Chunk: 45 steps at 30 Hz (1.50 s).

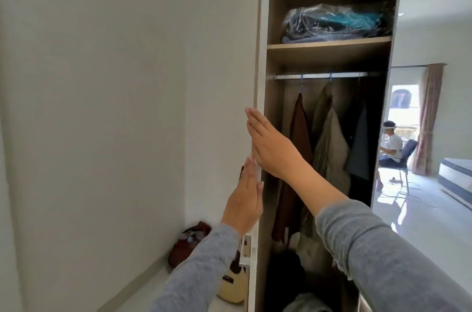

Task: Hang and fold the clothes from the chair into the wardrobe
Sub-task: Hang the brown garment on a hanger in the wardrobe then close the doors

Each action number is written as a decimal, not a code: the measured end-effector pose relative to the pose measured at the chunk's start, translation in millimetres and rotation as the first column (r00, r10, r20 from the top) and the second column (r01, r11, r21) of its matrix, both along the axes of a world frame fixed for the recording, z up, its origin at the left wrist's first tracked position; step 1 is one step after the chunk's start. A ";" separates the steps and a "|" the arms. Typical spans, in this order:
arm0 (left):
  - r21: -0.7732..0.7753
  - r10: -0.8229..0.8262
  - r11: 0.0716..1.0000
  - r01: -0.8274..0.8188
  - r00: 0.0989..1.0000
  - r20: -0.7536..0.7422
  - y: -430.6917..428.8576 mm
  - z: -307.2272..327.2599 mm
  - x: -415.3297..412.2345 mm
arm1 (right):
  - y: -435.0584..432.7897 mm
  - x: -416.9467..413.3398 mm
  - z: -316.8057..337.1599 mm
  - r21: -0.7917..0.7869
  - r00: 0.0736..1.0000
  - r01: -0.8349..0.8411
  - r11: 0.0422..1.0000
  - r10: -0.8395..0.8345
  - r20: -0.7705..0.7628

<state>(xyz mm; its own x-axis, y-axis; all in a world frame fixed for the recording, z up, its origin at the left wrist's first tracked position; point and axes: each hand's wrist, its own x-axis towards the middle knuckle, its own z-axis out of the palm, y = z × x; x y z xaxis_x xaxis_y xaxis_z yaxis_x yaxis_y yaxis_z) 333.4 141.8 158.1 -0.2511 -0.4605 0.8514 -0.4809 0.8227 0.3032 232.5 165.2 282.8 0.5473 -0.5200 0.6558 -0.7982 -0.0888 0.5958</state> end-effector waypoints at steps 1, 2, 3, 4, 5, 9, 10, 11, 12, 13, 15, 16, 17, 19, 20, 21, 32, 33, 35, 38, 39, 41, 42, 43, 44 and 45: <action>-0.014 -0.040 0.999 0.040 0.999 0.007 -0.5 -1.6 -10.7 | 5.0 -10.9 -2.3 0.008 0.998 -0.028 1.000 0.027 0.054; -0.021 -0.072 0.997 0.072 0.997 0.013 -1.5 -2.4 -20.0 | 10.4 -18.9 -1.1 0.037 0.991 -0.069 0.997 0.064 0.120; -0.025 -0.098 0.995 0.098 0.995 0.018 -2.1 -2.6 -30.0 | 13.1 -29.6 -0.7 0.079 0.982 -0.103 0.992 0.089 0.167; -0.029 -0.122 0.992 0.122 0.992 0.023 -3.8 -3.2 -41.1 | 16.6 -41.4 -1.1 0.099 0.970 -0.140 0.985 0.117 0.211; -0.041 -0.153 0.987 0.154 0.988 0.027 -4.3 -3.3 -53.5 | 17.2 -54.1 -2.9 0.077 0.968 -0.132 0.988 0.112 0.223; -0.095 -0.225 0.968 0.231 0.972 0.071 -14.7 -4.5 -109.7 | 15.9 -111.2 -9.9 -0.025 0.952 -0.066 0.998 0.070 0.299; -0.107 -0.235 0.964 0.244 0.968 0.088 -18.1 -4.8 -124.1 | 14.1 -125.0 -11.5 -0.022 0.942 -0.056 0.998 0.060 0.329; -0.124 -0.239 0.960 0.250 0.966 0.099 -22.0 -4.9 -136.9 | 11.5 -138.6 -12.7 -0.011 0.927 -0.062 0.998 0.062 0.369; -0.144 -0.247 0.955 0.261 0.963 0.106 -25.9 -4.4 -149.3 | 8.7 -152.9 -14.2 -0.005 0.917 -0.067 0.998 0.063 0.393; -0.158 -0.257 0.949 0.273 0.960 0.111 -30.3 -2.5 -161.0 | 6.2 -166.0 -15.4 -0.013 0.903 -0.085 0.996 0.083 0.422; -0.168 -0.264 0.944 0.284 0.955 0.133 -43.6 0.6 -185.3 | -2.3 -192.8 -18.3 -0.052 0.869 -0.120 0.991 0.130 0.477; -0.164 -0.262 0.945 0.282 0.956 0.133 -53.5 3.8 -197.1 | -8.7 -205.7 -19.5 -0.079 0.850 -0.140 0.987 0.161 0.501; -0.164 -0.253 0.948 0.271 0.960 0.124 -62.9 7.4 -205.7 | -14.4 -215.7 -21.8 -0.104 0.830 -0.165 0.981 0.195 0.523; -0.160 -0.234 0.955 0.248 0.967 0.100 -85.3 17.9 -226.7 | -30.2 -238.9 -24.0 -0.159 0.775 -0.195 0.968 0.251 0.580; -0.151 -0.220 0.961 0.233 0.971 0.094 -96.5 24.5 -234.3 | -36.7 -248.4 -24.4 -0.183 0.750 -0.203 0.962 0.273 0.602; -0.140 -0.206 0.966 0.217 0.974 0.091 -106.8 31.1 -240.7 | -42.1 -257.1 -25.6 -0.206 0.737 -0.204 0.957 0.289 0.611; -0.256 -0.042 0.964 0.067 0.994 0.101 -185.4 63.3 -307.4 | -100.5 -336.4 -32.2 -0.223 0.804 -0.074 0.972 0.191 0.563; -0.264 -0.033 0.963 0.058 0.995 0.097 -188.8 61.6 -311.8 | -106.3 -338.9 -34.6 -0.232 0.804 -0.065 0.971 0.189 0.563; -0.276 -0.017 0.960 0.041 0.996 0.092 -196.3 59.2 -321.1 | -119.1 -343.8 -38.8 -0.251 0.805 -0.052 0.966 0.190 0.562; -0.288 0.018 0.958 0.011 0.995 0.100 -205.8 58.0 -329.4 | -134.6 -348.5 -44.3 -0.255 0.802 -0.024 0.967 0.171 0.573; -0.293 0.031 0.956 0.002 0.994 0.109 -210.1 57.2 -331.5 | -139.9 -350.4 -45.7 -0.254 0.799 -0.012 0.967 0.162 0.579; -0.315 0.056 0.949 -0.011 0.989 0.135 -217.1 55.5 -333.4 | -147.1 -354.2 -48.6 -0.262 0.804 0.025 0.965 0.136 0.579; -0.324 0.066 0.946 -0.015 0.987 0.146 -221.0 54.8 -334.4 | -151.0 -356.8 -50.3 -0.271 0.811 0.048 0.961 0.121 0.573; -0.332 0.071 0.943 -0.016 0.985 0.155 -224.5 53.9 -335.3 | -154.5 -359.4 -52.0 -0.277 0.817 0.073 0.958 0.102 0.567; -0.338 0.077 0.941 -0.017 0.984 0.163 -227.9 52.6 -336.3 | -158.1 -362.2 -54.2 -0.278 0.822 0.102 0.955 0.077 0.565; -0.343 0.082 0.939 -0.019 0.982 0.168 -230.8 51.2 -337.6 | -161.7 -364.7 -56.1 -0.273 0.823 0.130 0.953 0.049 0.565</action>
